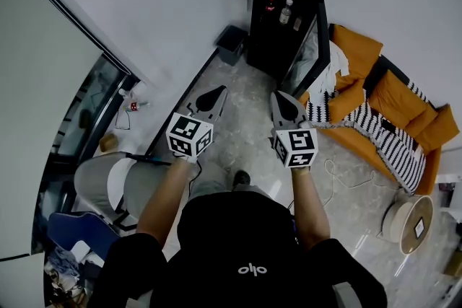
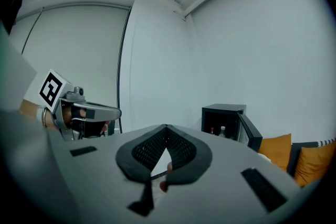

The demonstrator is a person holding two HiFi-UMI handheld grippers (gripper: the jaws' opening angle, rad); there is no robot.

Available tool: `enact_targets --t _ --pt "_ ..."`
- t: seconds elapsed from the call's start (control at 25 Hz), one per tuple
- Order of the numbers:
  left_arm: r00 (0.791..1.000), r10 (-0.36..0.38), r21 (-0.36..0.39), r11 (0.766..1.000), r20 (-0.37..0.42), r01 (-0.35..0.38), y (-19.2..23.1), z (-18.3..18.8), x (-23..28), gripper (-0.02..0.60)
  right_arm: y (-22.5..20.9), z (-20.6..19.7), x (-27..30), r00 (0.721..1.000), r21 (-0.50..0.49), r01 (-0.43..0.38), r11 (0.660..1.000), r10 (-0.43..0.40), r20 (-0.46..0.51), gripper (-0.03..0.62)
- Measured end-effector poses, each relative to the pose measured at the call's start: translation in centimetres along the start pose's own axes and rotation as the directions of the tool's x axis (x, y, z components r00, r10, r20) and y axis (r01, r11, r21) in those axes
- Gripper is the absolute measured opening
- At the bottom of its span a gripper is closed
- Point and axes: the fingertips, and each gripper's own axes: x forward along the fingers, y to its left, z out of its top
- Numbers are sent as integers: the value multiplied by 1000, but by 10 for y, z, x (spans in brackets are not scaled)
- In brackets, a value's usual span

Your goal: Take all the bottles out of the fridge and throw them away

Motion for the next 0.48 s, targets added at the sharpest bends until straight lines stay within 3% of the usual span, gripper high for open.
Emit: enact_targets --t 0.48 --pt "1000 -16 -22 1000 -5 16 52 3 59 2 -29 3 70 1000 -13 1 1000 -1 -19 3"
